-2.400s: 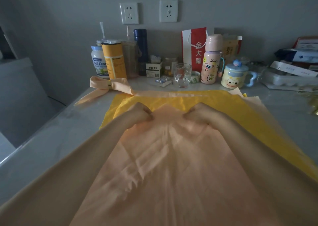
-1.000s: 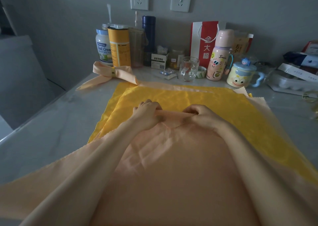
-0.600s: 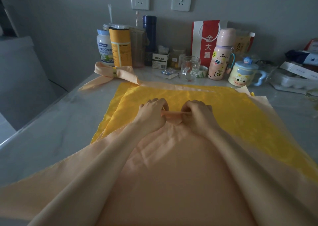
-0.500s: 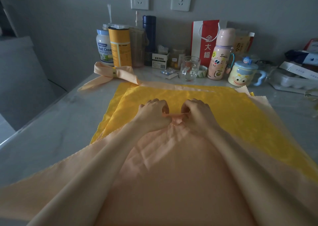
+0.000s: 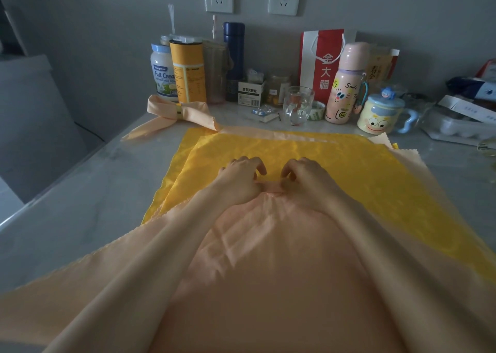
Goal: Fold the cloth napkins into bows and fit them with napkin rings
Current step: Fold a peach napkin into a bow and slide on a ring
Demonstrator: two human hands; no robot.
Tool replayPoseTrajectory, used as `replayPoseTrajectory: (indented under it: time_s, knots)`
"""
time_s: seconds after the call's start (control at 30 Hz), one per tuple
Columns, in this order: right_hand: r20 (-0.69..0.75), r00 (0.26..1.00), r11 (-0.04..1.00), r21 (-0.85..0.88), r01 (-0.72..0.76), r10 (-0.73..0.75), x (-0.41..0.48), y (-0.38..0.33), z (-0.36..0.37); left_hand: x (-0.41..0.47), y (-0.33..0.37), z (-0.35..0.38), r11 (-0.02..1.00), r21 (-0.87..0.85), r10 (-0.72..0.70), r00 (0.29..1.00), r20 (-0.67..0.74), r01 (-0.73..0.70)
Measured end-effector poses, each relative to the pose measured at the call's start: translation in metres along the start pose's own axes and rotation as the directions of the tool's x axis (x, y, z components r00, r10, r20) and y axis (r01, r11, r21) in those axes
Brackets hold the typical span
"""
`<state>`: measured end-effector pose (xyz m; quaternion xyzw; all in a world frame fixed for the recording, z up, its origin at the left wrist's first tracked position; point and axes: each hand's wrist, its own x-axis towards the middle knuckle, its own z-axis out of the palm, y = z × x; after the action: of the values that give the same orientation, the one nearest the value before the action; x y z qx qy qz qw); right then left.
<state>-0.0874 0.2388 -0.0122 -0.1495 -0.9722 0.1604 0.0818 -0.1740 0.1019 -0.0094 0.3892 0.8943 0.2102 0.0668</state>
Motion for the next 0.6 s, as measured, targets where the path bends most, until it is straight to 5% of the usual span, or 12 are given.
replayPoseTrajectory:
  time_s: [0.23, 0.4, 0.6]
  knots:
    - [0.139, 0.990, 0.985, 0.168, -0.049, 0.025, 0.000, 0.009, -0.010, 0.002, -0.012, 0.003, 0.999, -0.042, -0.013, 1.000, 0.016, 0.014]
    - [0.100, 0.995, 0.955, 0.294, -0.042, 0.013, -0.006, 0.008, -0.012, 0.003, -0.012, -0.004, 0.999, -0.052, 0.005, 0.997, 0.073, -0.001]
    - [-0.007, 1.000, 0.989, 0.148, 0.018, -0.017, -0.007, 0.000, -0.009, 0.000, -0.009, -0.006, 0.994, -0.101, 0.035, 0.999, -0.018, -0.036]
